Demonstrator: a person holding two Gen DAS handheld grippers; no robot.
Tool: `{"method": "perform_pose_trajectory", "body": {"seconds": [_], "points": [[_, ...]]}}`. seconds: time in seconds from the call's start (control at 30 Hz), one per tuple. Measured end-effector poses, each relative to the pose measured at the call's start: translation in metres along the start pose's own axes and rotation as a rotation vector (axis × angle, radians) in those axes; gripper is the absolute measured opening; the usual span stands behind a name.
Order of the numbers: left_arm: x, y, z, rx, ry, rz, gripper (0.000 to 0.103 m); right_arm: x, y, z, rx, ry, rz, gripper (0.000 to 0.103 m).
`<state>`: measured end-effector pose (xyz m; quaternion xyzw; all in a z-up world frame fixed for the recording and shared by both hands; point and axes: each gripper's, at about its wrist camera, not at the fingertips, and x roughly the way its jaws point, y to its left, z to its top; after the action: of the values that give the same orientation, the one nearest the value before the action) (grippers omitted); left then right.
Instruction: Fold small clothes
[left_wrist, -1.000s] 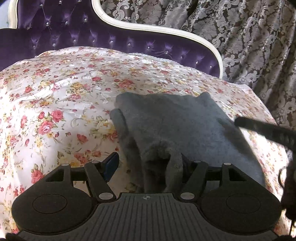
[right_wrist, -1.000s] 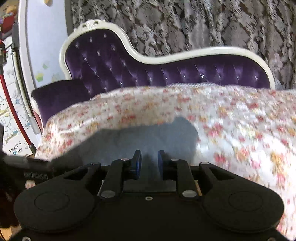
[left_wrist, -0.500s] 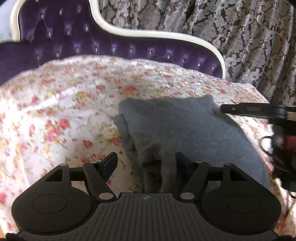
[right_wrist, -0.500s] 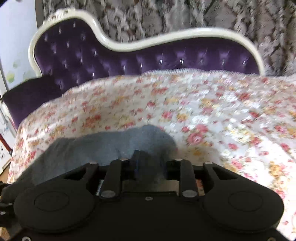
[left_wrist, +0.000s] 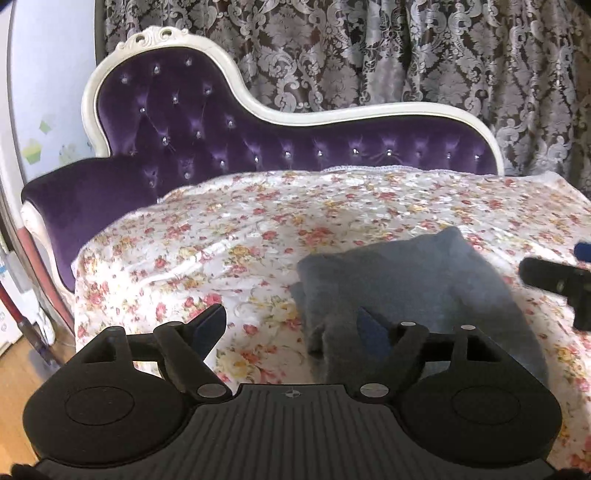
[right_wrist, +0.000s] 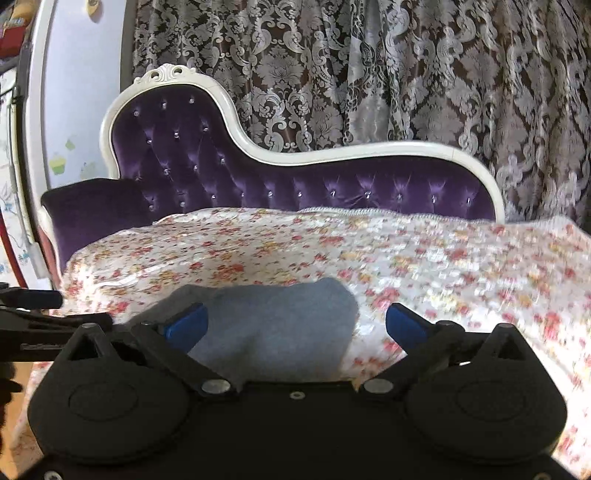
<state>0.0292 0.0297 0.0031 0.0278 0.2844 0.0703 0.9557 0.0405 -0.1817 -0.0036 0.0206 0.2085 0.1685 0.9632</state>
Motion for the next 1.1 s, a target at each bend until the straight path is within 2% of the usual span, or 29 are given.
{"method": "perform_pose_trajectory", "body": {"seconds": [0.07, 0.17, 0.3, 0.6, 1.1], "points": [[0.004, 0.001, 0.0, -0.018, 0.036, -0.023, 0.077, 0.0, 0.0, -0.003, 0.027, 0.035, -0.003, 0.102], [0.008, 0.0, -0.003, -0.025, 0.083, -0.041, 0.077, -0.003, 0.005, -0.006, 0.061, 0.075, -0.065, 0.102], [0.008, -0.002, -0.01, -0.021, 0.134, -0.048, 0.077, -0.01, 0.013, -0.01, 0.041, 0.084, -0.116, 0.102], [0.0, 0.005, -0.017, -0.044, 0.162, -0.029, 0.077, -0.025, 0.023, -0.02, 0.029, 0.104, -0.083, 0.102], [-0.012, 0.001, -0.018, -0.031, 0.159, -0.037, 0.077, -0.038, 0.029, -0.029, 0.027, 0.125, -0.071, 0.102]]}}
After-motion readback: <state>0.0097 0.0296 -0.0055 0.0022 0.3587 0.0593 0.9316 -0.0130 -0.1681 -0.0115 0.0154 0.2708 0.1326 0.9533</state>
